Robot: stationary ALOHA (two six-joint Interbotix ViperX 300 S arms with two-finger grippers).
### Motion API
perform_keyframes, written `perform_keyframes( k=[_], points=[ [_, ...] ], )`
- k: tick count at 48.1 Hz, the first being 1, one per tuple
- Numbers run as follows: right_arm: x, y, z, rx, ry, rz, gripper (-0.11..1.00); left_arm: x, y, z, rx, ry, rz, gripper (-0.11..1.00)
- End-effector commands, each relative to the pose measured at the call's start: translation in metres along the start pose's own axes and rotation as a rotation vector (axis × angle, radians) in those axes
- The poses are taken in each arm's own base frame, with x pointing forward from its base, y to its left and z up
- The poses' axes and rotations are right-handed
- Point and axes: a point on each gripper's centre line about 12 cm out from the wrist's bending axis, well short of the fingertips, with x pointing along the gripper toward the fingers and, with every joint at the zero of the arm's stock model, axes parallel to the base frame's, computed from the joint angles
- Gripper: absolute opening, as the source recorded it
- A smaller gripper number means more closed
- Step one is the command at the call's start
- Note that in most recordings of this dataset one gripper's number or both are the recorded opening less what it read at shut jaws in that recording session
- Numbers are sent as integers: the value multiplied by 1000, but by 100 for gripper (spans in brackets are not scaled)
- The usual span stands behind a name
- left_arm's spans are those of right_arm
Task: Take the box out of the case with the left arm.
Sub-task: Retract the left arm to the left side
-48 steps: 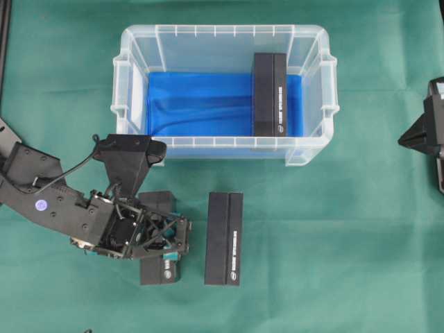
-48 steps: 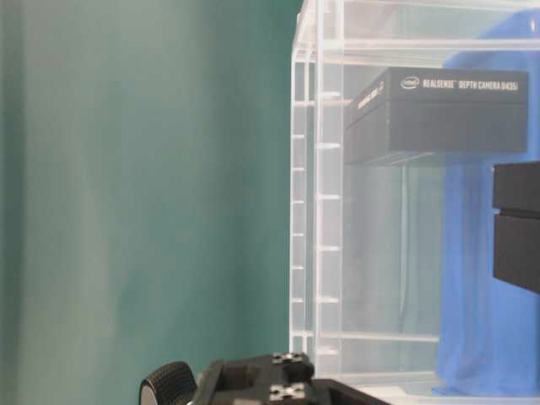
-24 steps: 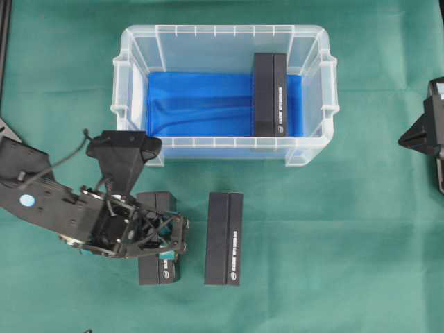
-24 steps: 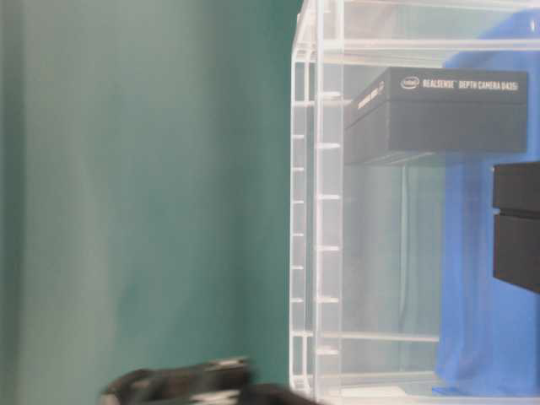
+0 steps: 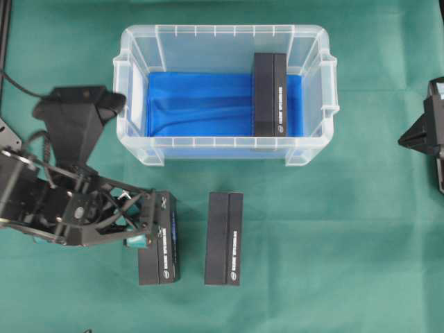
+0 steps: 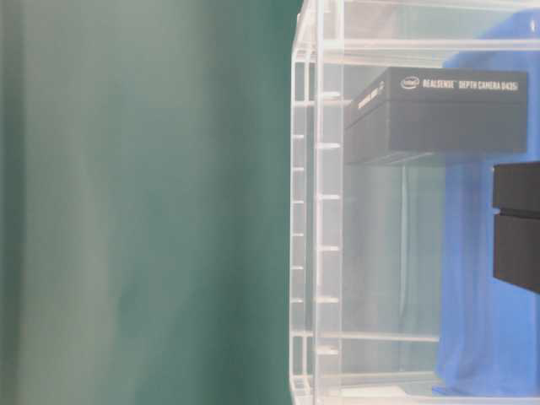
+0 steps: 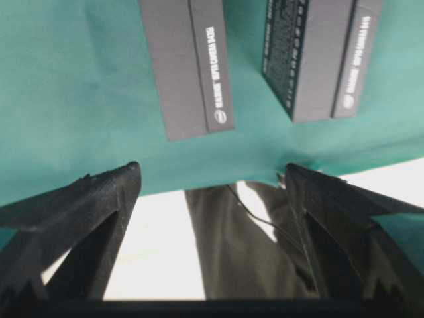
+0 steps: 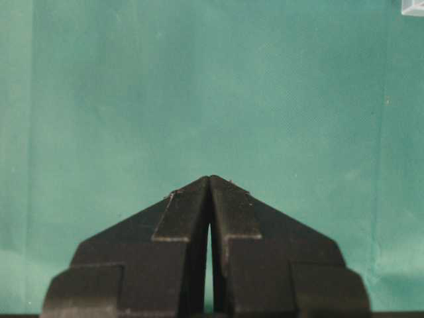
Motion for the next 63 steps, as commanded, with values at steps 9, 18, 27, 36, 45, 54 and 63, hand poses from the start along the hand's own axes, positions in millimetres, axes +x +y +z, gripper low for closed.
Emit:
perform_keyframes(
  k=[9, 18, 27, 36, 45, 54, 63],
  points=[
    [-6, 0, 10, 3, -26, 2, 0, -16, 1, 3, 53, 2, -31, 98],
    [-7, 0, 11, 4, -29, 1, 0, -14, 26, -2, 137, 3, 7, 98],
    [-7, 0, 10, 6, -21, 3, 0, -15, 71, -5, 143, 3, 60, 98],
    [-7, 0, 9, 6, -12, 2, 0, -19, 105, -1, 91, 11, 60, 95],
    [-7, 0, 9, 6, -13, 2, 0, -21, 112, 8, 93, -11, 57, 95],
    [-7, 0, 9, 6, -10, 2, 0, -23, 120, 25, 84, -37, 87, 95],
    [-7, 0, 6, 5, 12, -2, 0, -30, 125, 65, 78, -69, 70, 95]
  ],
)
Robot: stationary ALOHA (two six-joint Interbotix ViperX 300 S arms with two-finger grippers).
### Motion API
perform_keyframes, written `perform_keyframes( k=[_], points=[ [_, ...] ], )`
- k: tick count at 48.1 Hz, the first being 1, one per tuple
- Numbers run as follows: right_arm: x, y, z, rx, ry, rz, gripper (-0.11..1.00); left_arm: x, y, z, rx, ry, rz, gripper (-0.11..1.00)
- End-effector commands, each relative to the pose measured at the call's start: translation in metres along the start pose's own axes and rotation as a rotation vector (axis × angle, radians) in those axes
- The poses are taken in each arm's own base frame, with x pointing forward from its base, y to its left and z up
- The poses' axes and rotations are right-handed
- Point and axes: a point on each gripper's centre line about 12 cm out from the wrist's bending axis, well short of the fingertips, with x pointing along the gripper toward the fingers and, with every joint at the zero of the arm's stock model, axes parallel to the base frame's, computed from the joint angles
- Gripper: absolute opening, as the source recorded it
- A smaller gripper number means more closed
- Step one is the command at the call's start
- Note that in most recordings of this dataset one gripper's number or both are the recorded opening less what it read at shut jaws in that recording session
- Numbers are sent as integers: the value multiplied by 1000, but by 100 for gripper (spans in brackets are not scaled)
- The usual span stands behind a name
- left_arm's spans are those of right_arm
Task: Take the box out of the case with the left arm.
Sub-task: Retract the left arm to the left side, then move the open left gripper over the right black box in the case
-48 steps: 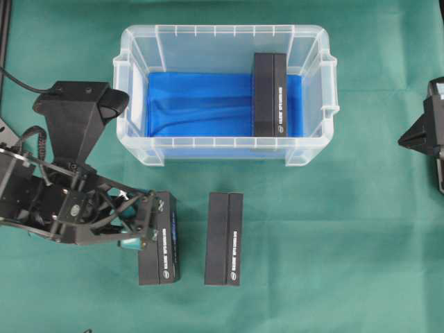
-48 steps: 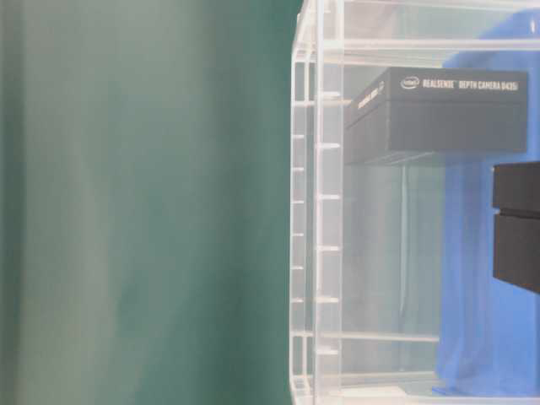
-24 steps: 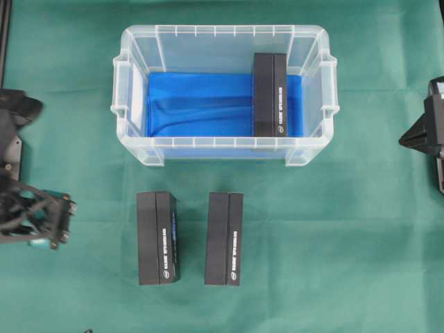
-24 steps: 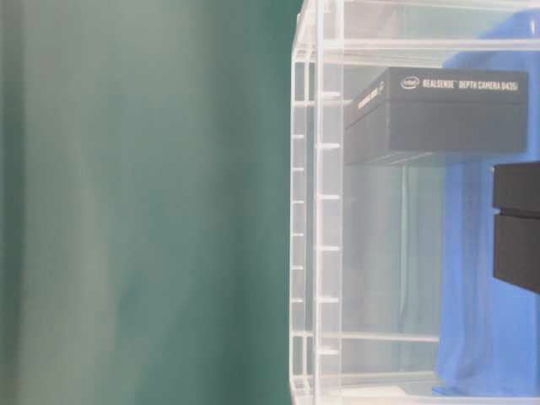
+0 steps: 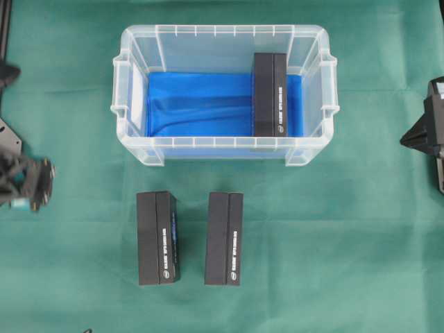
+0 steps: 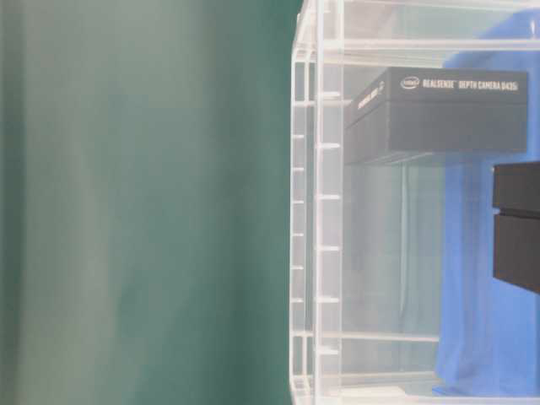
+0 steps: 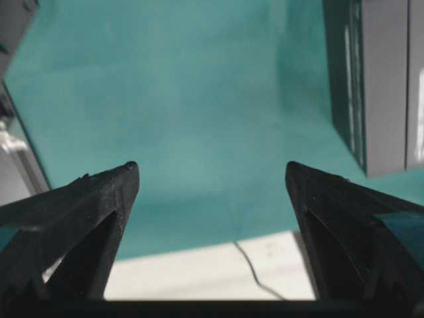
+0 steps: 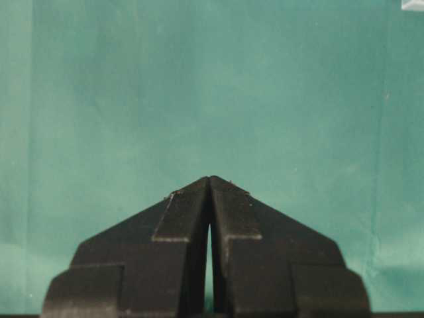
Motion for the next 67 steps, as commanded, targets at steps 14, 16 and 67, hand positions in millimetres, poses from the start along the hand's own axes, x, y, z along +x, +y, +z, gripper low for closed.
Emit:
perform_keyframes(
  k=[14, 16, 67],
  points=[
    [-5, 0, 7, 5, -11, 0, 0, -9, 26, 85, -37, -79, 26, 95],
    [-5, 0, 7, 5, -11, 0, 0, -9, 29, 93, -31, -84, 35, 95],
    [-5, 0, 7, 6, -12, 1, 0, -4, 35, 124, -72, -85, 69, 95]
  ],
)
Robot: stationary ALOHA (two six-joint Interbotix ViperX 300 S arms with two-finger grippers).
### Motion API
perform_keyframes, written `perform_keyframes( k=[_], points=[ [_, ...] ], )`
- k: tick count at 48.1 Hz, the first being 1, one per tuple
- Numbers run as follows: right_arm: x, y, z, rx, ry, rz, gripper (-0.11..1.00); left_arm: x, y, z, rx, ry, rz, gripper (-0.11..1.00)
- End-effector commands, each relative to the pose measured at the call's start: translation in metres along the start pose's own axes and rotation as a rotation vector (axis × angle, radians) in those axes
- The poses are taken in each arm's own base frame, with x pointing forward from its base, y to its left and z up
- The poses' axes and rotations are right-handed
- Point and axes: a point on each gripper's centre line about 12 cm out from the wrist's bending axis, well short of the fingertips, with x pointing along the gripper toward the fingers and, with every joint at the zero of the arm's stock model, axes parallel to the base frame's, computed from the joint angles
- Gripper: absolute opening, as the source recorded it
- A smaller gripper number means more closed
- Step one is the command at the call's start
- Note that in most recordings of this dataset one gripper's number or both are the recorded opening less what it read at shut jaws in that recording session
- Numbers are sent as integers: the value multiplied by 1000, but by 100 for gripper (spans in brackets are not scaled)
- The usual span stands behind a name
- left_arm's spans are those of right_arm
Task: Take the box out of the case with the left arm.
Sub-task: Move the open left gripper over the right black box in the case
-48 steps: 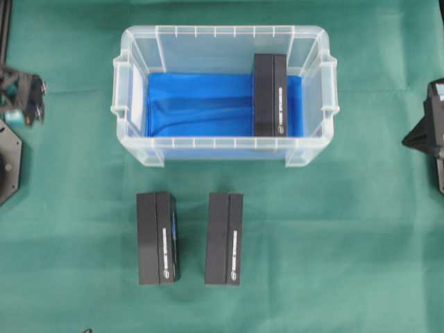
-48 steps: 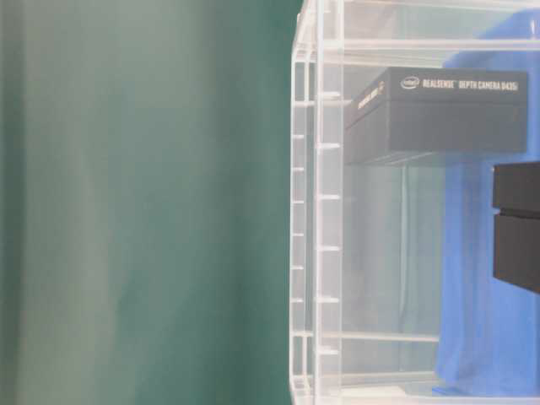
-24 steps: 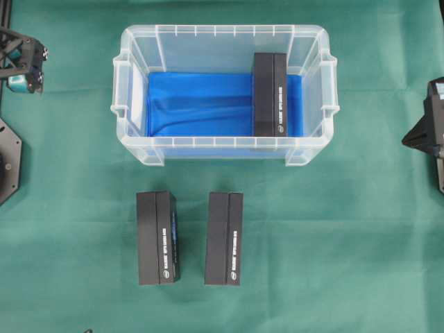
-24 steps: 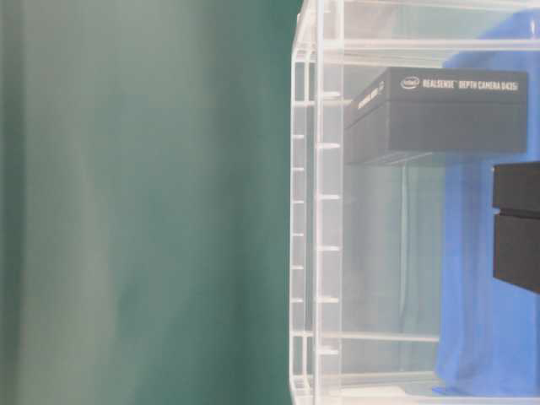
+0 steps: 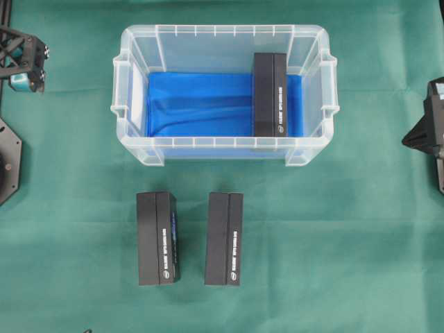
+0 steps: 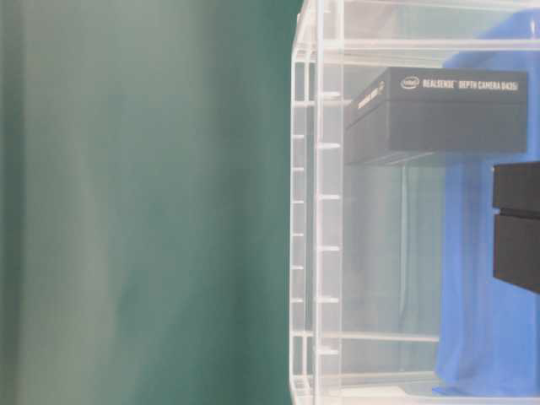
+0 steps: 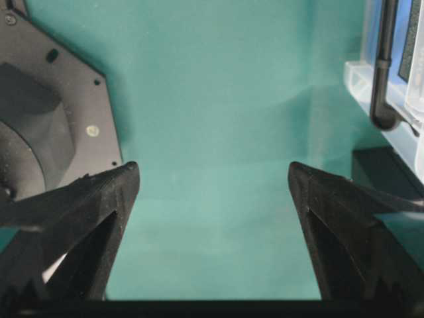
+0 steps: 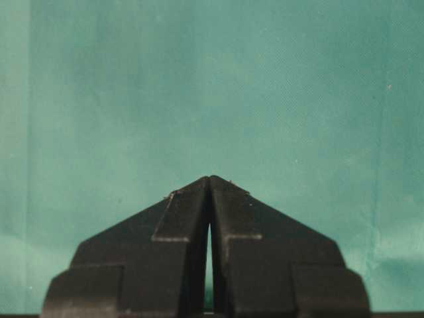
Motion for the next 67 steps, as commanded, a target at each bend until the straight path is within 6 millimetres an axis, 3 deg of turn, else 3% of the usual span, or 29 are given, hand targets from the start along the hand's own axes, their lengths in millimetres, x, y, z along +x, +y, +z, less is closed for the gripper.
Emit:
perform_keyframes(
  k=[1, 9, 20, 67],
  points=[
    [-5, 0, 8, 6, -23, 1, 0, -5, -2, 1, -7, -7, -20, 95],
    [-5, 0, 8, 6, -23, 2, 0, -4, -10, 4, -21, -8, -40, 95],
    [-5, 0, 8, 6, -23, 1, 0, -3, -43, 7, 9, -3, -45, 95],
    [-5, -1, 6, -2, -8, -7, 0, -2, -216, 18, 88, 0, -113, 95]
  ],
)
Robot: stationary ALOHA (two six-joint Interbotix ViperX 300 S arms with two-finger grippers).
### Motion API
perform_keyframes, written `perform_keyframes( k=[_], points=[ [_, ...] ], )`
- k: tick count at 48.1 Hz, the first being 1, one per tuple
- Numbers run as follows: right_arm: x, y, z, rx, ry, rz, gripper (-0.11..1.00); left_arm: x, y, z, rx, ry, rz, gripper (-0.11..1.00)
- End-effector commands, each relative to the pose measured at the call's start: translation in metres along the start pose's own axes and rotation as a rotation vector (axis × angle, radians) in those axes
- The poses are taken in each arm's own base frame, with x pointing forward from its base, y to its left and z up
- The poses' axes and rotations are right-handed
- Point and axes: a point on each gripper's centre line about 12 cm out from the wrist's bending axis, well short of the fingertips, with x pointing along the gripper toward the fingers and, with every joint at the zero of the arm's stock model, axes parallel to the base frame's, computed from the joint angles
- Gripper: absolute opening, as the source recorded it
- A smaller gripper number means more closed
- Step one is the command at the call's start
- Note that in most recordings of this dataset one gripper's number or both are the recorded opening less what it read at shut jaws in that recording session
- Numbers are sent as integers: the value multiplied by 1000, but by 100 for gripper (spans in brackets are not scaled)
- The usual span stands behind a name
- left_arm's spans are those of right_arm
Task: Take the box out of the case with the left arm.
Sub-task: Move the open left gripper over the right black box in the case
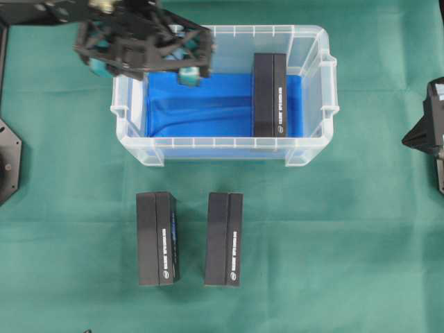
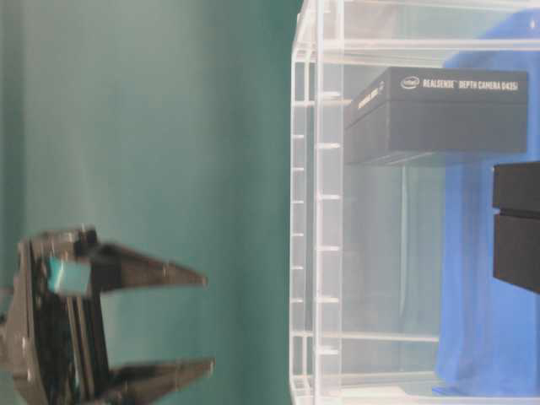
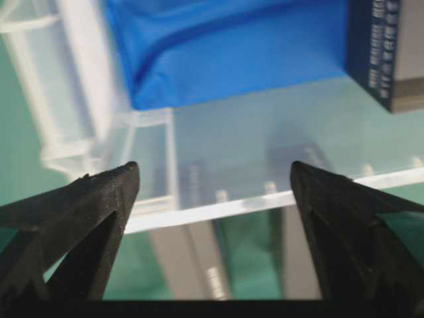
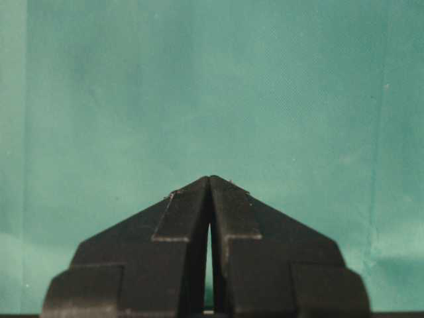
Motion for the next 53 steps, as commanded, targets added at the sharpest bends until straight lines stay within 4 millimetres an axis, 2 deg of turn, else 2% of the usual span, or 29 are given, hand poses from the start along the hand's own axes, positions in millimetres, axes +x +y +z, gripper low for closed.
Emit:
perform_keyframes(
  k=[1, 19, 37, 41, 53],
  points=[
    [-5, 0, 6, 5, -9, -2, 0, -13, -14, 0, 2, -15, -47, 95],
    [-4, -1, 1, 2, 32, -7, 0, -5, -66, 6, 1, -27, -107, 95],
    [-5, -1, 2, 4, 29, -7, 0, 24, -116, 14, 46, -38, -140, 95],
    [-5, -1, 2, 5, 29, -6, 0, 29, -122, 14, 53, -33, -127, 95],
    [-5, -1, 2, 5, 30, -6, 0, 32, -121, 16, 53, -28, -90, 95]
  ],
)
